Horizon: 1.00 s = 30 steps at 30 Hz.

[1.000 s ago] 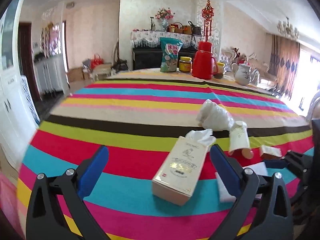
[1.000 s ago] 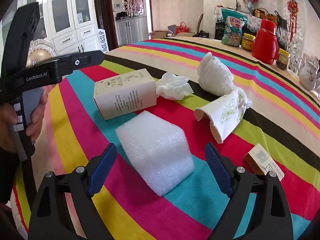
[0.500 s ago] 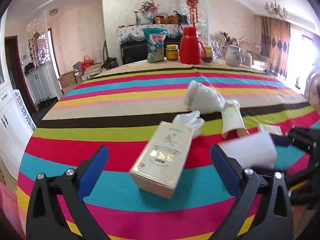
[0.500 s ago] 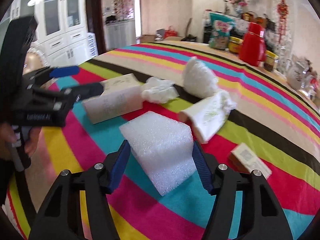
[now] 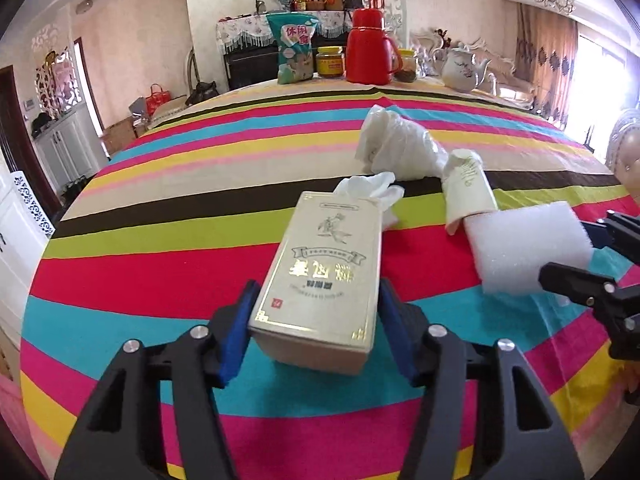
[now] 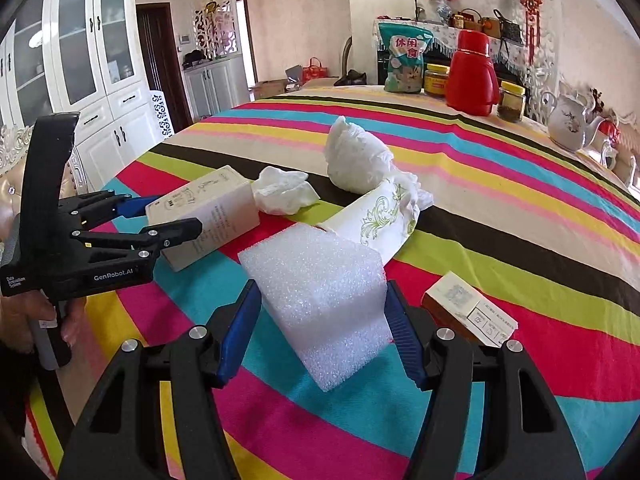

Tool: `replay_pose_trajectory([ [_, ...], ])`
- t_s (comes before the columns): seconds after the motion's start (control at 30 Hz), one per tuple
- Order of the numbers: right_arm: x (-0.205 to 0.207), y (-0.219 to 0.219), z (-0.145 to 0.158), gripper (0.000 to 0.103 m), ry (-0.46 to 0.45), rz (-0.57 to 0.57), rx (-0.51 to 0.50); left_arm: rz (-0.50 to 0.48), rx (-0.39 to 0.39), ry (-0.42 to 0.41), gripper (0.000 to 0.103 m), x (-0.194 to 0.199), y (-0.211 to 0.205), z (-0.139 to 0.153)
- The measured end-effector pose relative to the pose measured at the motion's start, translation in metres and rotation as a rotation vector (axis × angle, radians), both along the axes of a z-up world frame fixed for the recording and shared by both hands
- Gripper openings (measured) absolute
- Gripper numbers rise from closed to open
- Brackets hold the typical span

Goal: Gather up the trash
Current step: 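Grasp a white foam block with the right tool while the left tool grasps the gold-printed box, then lift the box and foam block and carry both tools toward the bin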

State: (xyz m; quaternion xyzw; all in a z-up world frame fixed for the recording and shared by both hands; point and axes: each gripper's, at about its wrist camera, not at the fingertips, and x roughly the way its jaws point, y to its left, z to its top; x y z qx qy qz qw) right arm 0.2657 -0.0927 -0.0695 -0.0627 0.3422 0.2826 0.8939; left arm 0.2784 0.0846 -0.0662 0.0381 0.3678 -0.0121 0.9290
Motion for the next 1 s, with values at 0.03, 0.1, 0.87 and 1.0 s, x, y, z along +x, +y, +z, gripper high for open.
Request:
replay_pose_trajectory([
  [0.03,-0.001,0.000,0.000,0.060,-0.002,-0.002,-0.001,-0.005,-0.001,-0.005,0.055,-0.001,-0.001,0.001],
  [0.1,-0.002,0.000,0.001,0.060,-0.003,-0.005,0.001,-0.012,0.000,-0.018,0.053,-0.004,-0.003,0.002],
  [0.87,-0.019,-0.007,0.018,0.060,-0.143,-0.061,0.029,-0.011,-0.078,-0.179,0.050,-0.029,0.001,0.028],
  [1.0,-0.021,-0.006,0.022,0.060,-0.158,-0.061,0.047,-0.005,-0.050,-0.197,0.050,-0.030,0.000,0.030],
])
